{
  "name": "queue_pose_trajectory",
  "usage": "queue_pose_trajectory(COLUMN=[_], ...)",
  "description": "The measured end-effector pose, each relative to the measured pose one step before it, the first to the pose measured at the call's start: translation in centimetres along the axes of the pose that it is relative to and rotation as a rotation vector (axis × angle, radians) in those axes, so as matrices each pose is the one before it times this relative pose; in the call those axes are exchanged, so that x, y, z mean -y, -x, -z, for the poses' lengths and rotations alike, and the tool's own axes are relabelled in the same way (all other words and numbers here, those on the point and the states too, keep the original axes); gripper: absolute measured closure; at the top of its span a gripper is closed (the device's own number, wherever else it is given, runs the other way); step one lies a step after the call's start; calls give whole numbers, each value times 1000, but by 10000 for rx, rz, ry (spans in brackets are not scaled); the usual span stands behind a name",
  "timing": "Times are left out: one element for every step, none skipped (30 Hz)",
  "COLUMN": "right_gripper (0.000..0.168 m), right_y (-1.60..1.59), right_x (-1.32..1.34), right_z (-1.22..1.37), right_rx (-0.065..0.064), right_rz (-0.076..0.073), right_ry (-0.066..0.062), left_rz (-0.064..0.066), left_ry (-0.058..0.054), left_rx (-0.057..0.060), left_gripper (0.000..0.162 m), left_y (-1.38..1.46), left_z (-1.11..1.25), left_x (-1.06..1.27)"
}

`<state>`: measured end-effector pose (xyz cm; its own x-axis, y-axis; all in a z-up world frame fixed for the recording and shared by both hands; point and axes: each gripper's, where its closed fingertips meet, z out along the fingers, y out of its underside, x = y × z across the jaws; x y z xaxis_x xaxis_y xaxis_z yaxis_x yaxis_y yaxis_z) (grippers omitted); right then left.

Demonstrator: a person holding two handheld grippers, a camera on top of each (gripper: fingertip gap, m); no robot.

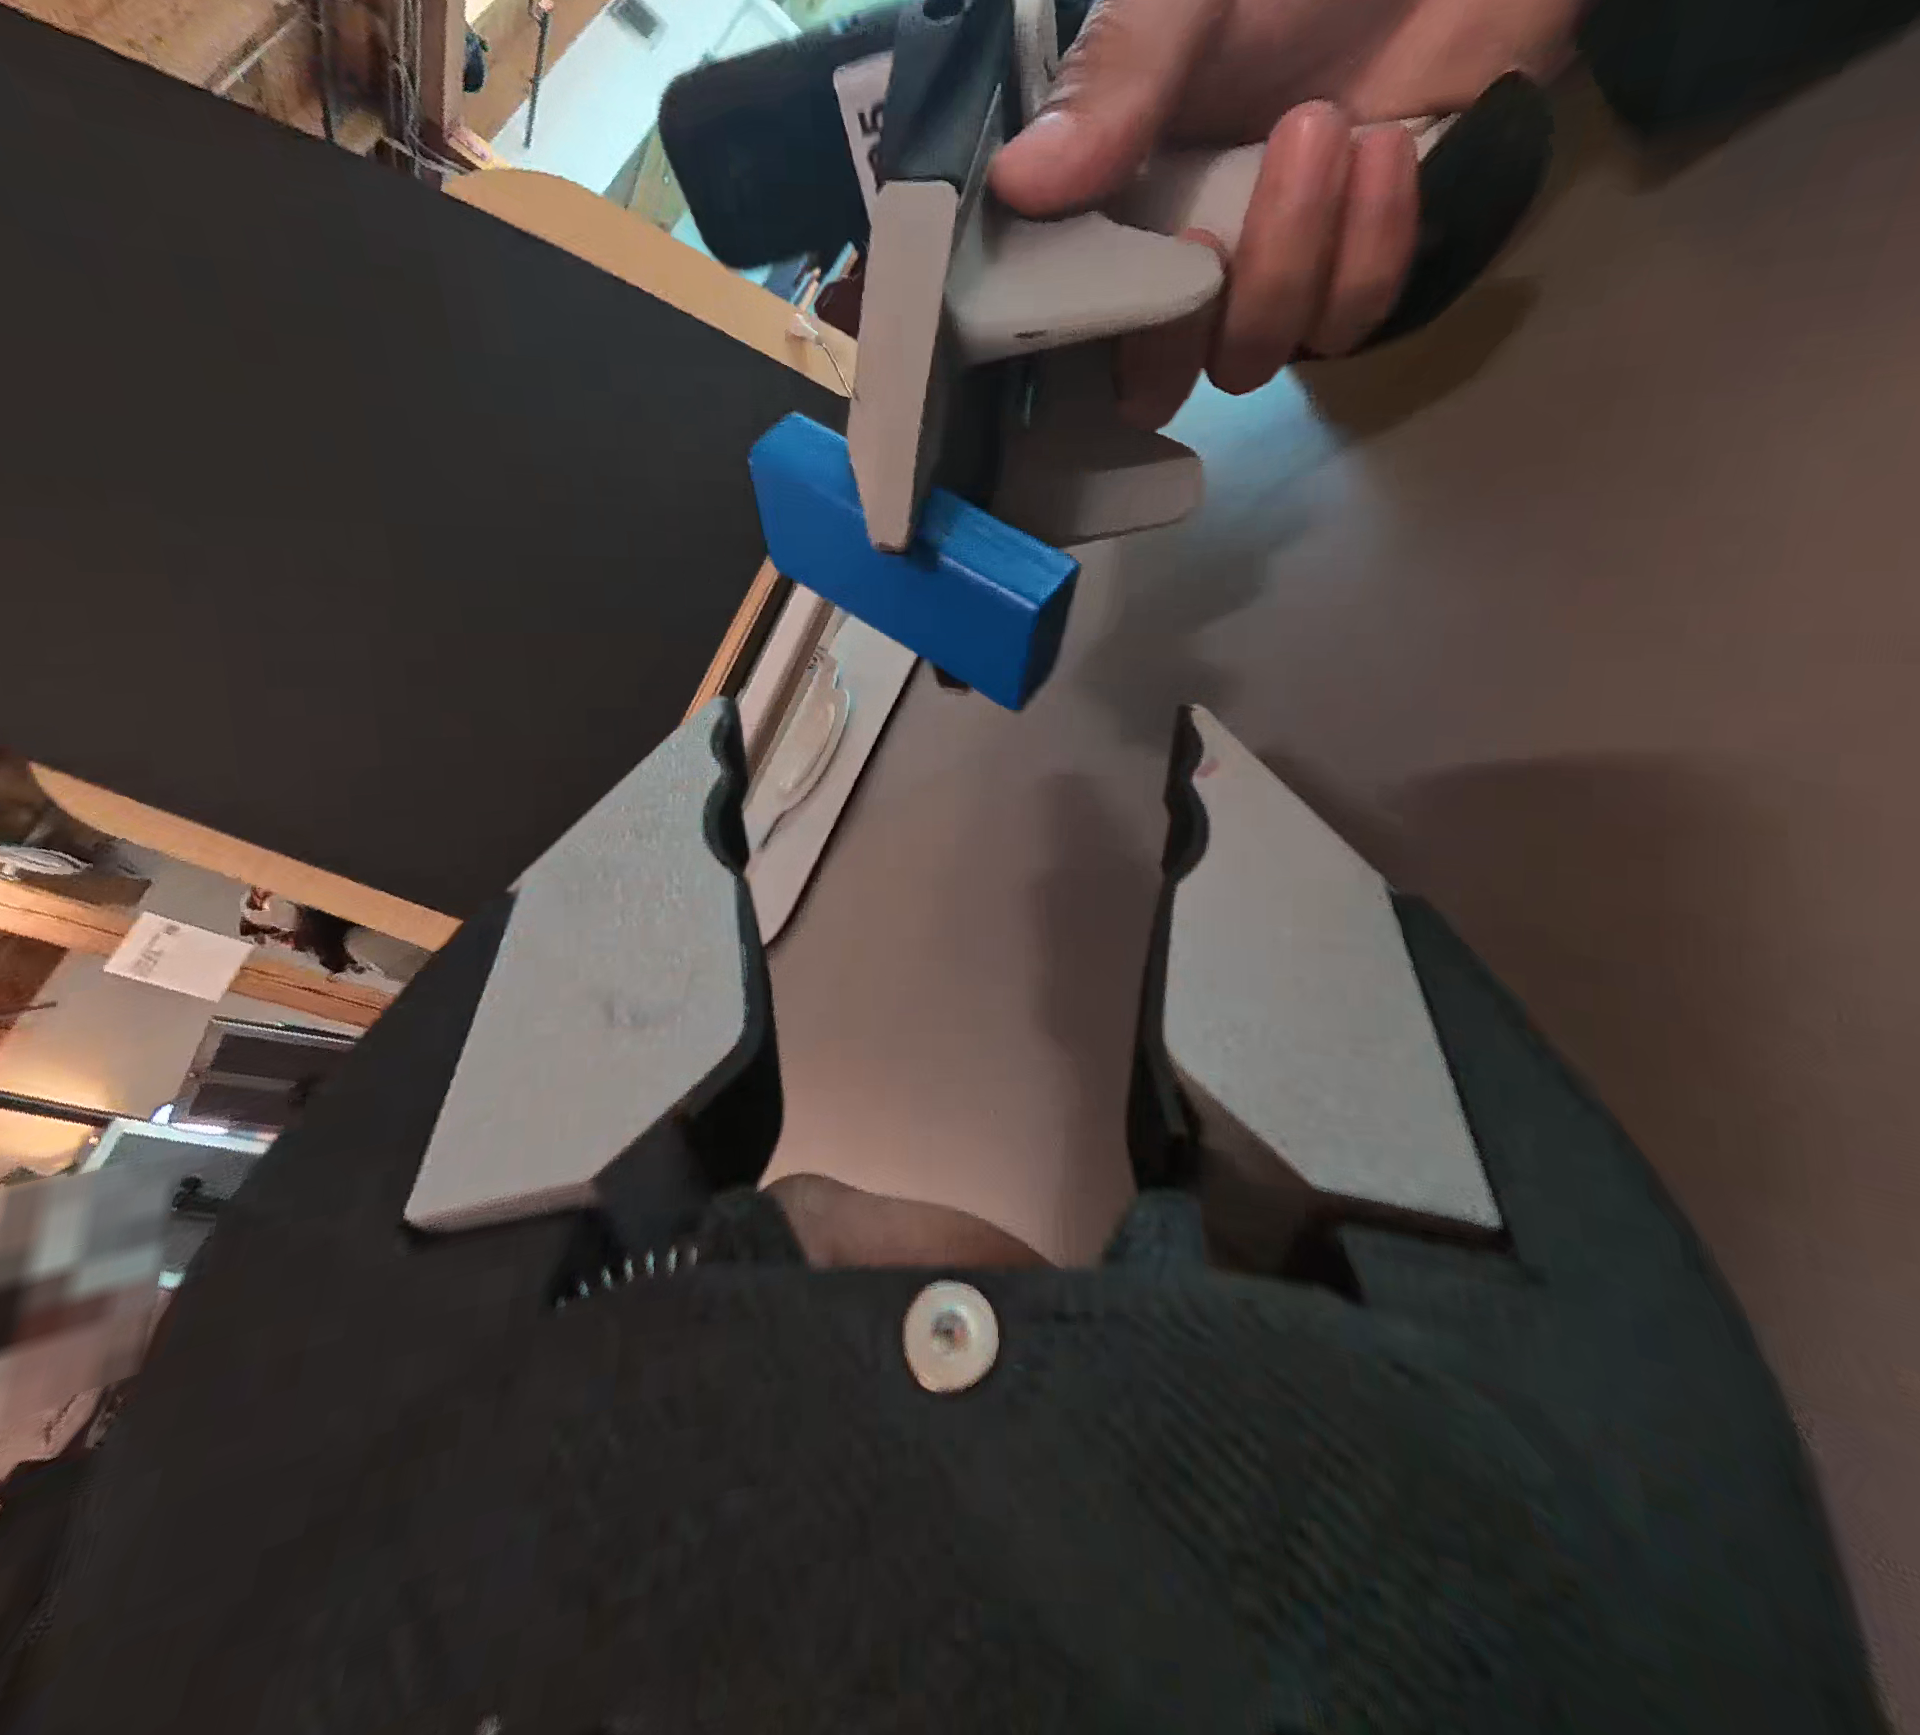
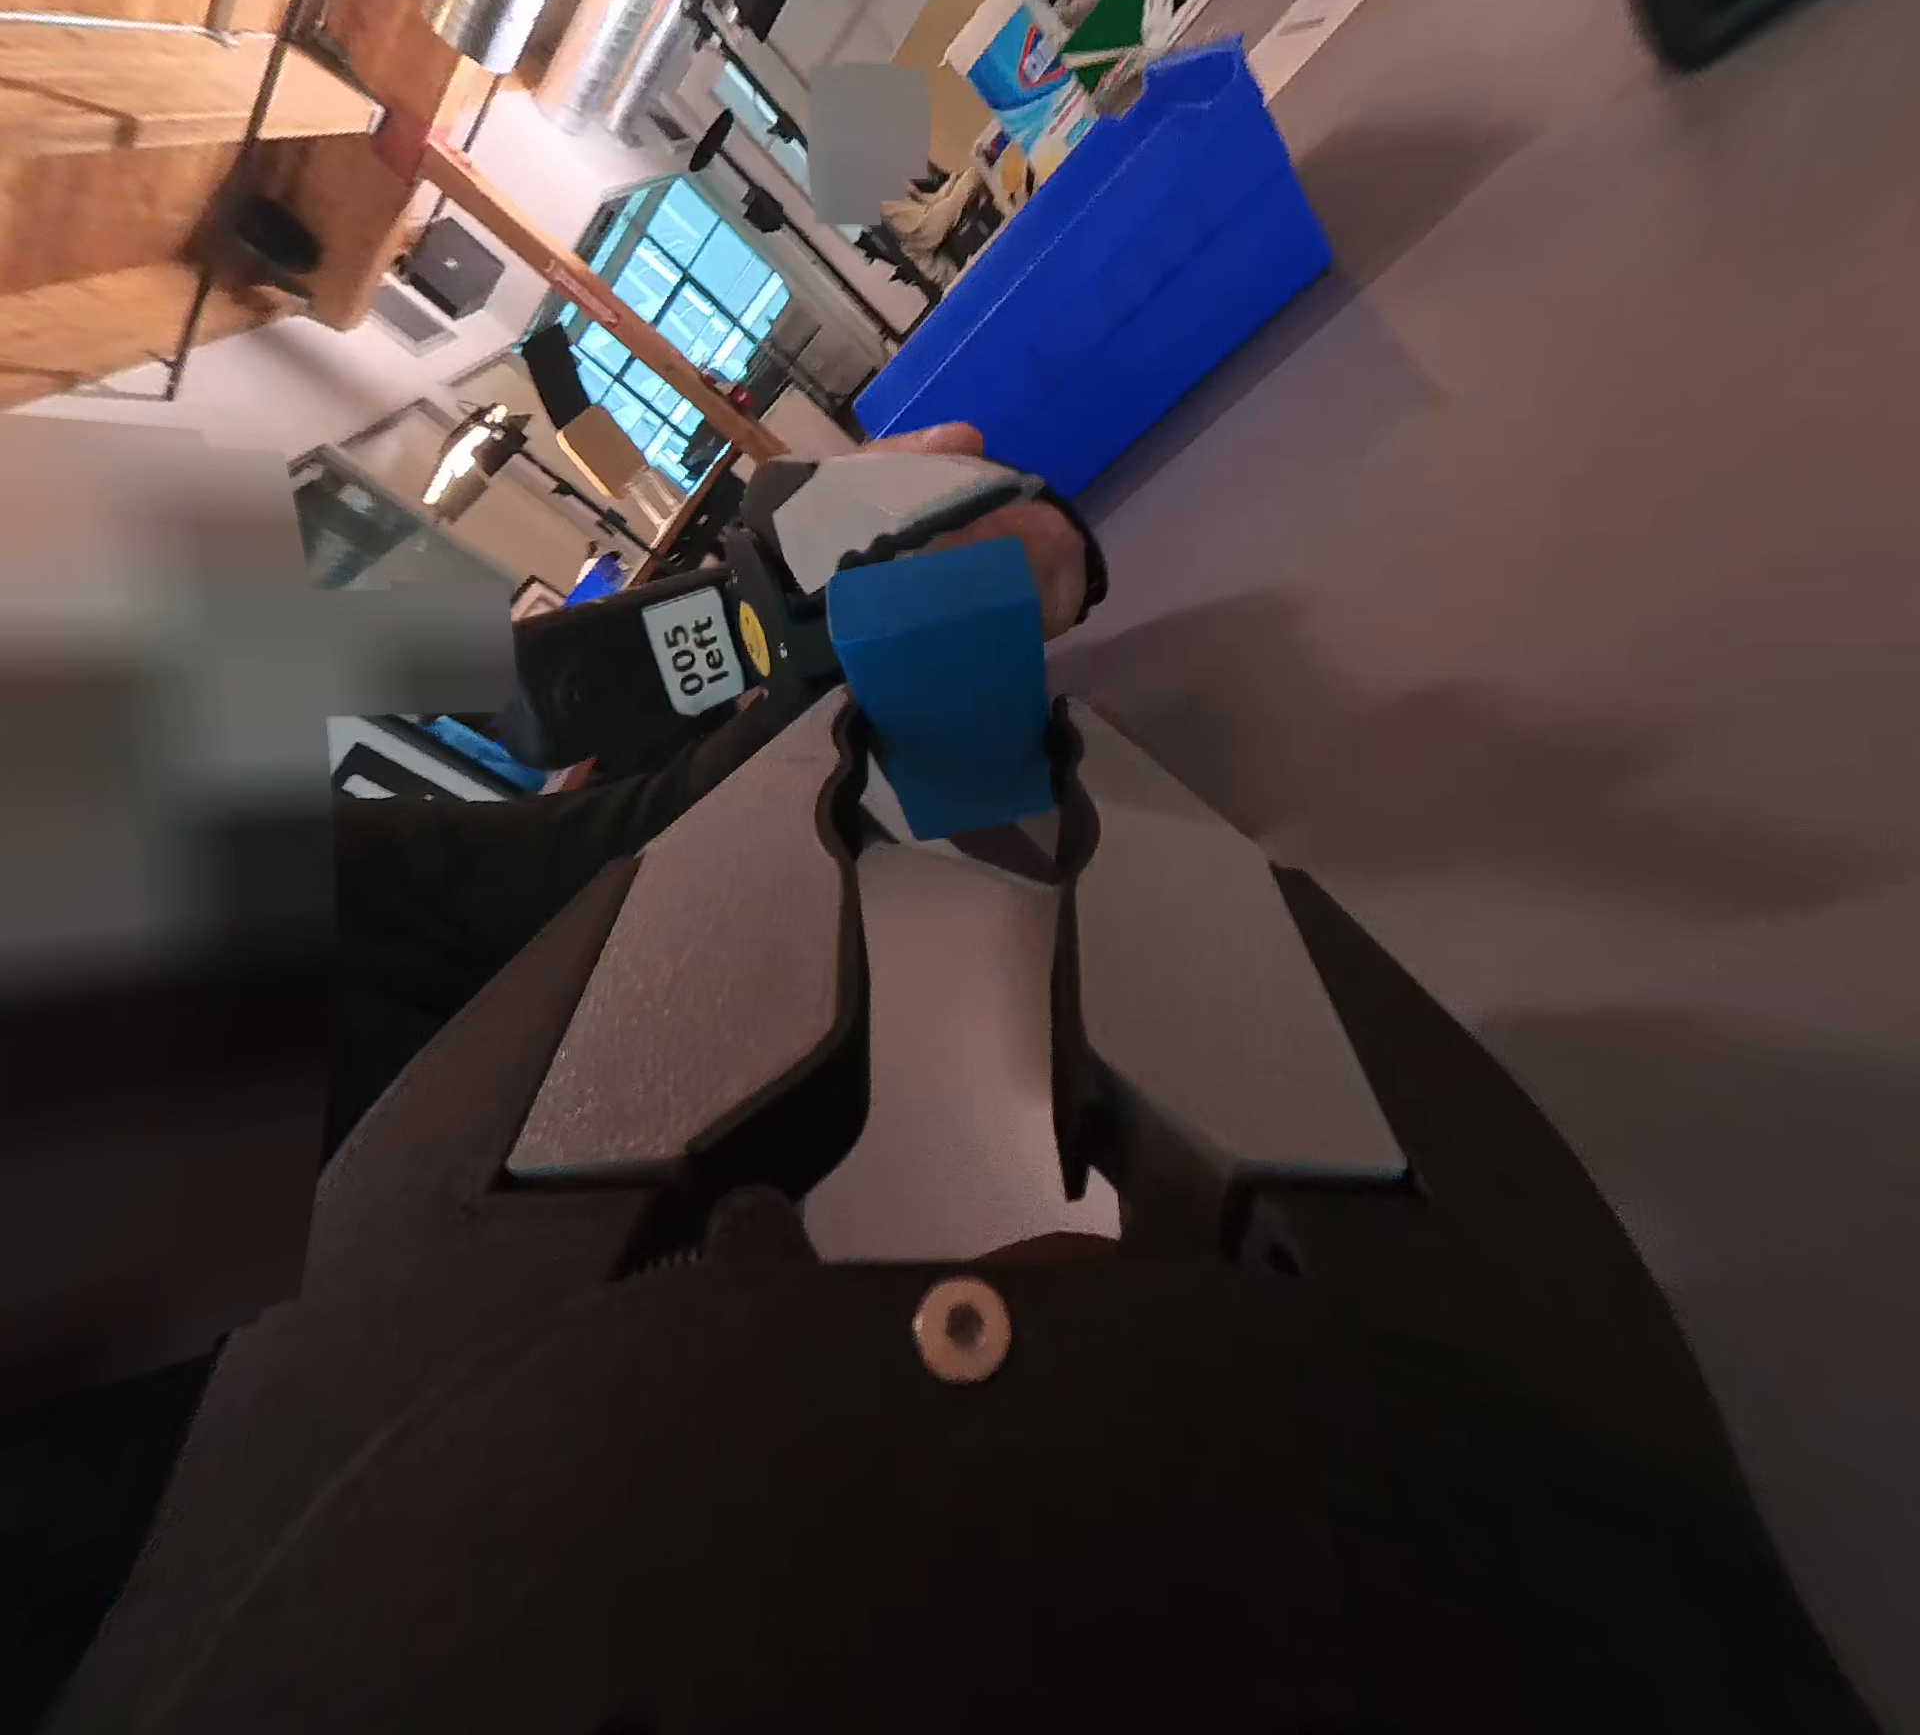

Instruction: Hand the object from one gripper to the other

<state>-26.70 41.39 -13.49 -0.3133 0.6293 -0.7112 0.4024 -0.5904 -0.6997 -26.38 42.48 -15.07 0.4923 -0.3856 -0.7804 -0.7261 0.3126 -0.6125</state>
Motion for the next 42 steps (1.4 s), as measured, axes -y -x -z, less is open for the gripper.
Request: queue_pose_trajectory(right_gripper=[137,137,137,137,137,137,137,137,137,137,137,137,137,137,137,137,137,138,139,141,142,142,141,138,135,134,135,135,135,134,134,134,132,125,120,119,116,115,115,119,122,119], right_y=[39,-86,-118,28,215,188,23,-41,19,56,64,107,-37,-128,-57,152,225,268,321,267,193,149,50,-272,-542,-404,-46,232,348,402,260,101,29,-119,-309,-253,110,391,501,537,246,122], right_x=[-466,-404,-312,-318,-373,-361,-371,-458,-487,-461,-407,-309,-70,-18,61,118,285,351,356,417,452,487,572,726,753,582,323,122,-25,-31,-19,-30,-147,-166,129,371,317,236,217,35,-195,-203], right_z=[-95,-136,-162,-219,-246,-279,-282,-285,-307,-322,-327,-287,-143,38,57,48,99,172,233,298,335,364,363,395,403,329,222,121,23,-39,-66,-114,-162,-197,-144,-66,-50,-60,-63,-97,-119,-139], right_rx=[128,27,-21,54,152,97,-32,-71,-9,26,41,63,-43,-104,-46,84,129,126,114,40,-38,-75,-144,-375,-581,-529,-338,-189,-130,-84,-122,-107,17,39,-185,-438,-494,-467,-395,-216,-224,-153], right_rz=[-201,-118,-42,-35,-23,28,77,95,90,64,36,38,87,68,34,2,15,78,134,172,220,214,229,281,403,548,611,585,567,543,418,157,-161,-316,-45,551,1039,1156,999,757,487,311], right_ry=[235,210,162,172,217,219,225,279,300,273,231,182,61,23,-34,-71,-167,-190,-184,-213,-231,-232,-269,-337,-341,-228,-74,54,138,130,88,41,65,102,-16,-140,-36,96,106,206,324,238], left_rz=[-62,-32,-58,-95,-103,-106,-105,-79,-45,-7,6,-62,-153,-170,-2,51,43,167,405,486,409,372,510,660,724,659,484,361,365,477,555,588,537,503,733,1086,1240,1279,1285,1227,1222,1115], left_ry=[-72,-51,-24,-40,-65,-63,-51,-53,-63,-81,-66,-20,24,137,78,-52,-54,-104,-223,-197,-166,-217,-239,-226,-248,-235,-198,-161,-182,-215,-260,-343,-450,-566,-522,-344,-209,-30,83,-24,-150,-79], left_rx=[74,4,-56,-82,-155,-149,-104,-65,-70,-101,-190,-193,-193,-24,-23,23,140,145,-1,61,275,234,116,-29,-256,-290,-144,-160,-138,-62,-97,-266,-282,-256,-383,-512,-447,-445,-532,-478,-249,-105], left_gripper=[80,80,80,80,80,80,80,80,80,80,81,85,90,90,90,90,90,90,91,91,91,90,90,91,91,91,91,91,91,91,91,91,91,91,91,91,91,91,91,91,91,91], left_y=[45,-12,-146,-260,-427,-447,-365,-252,-204,-239,-378,-403,-390,2,81,164,361,425,326,517,840,790,636,452,69,-69,41,-20,38,232,240,-6,-111,-152,-343,-416,-236,-167,-227,-77,263,469], left_z=[-5,30,13,-24,-51,-77,-73,-52,-15,-9,-3,-29,-8,-31,-8,49,82,116,176,169,211,243,236,196,146,112,59,60,89,120,150,201,220,211,147,13,-93,-107,-42,36,132,185], left_x=[172,128,104,166,233,280,279,278,277,268,200,71,-37,-183,-106,119,161,196,301,226,157,180,210,196,220,189,160,100,124,177,263,387,580,772,747,515,236,-101,-270,-77,126,86])
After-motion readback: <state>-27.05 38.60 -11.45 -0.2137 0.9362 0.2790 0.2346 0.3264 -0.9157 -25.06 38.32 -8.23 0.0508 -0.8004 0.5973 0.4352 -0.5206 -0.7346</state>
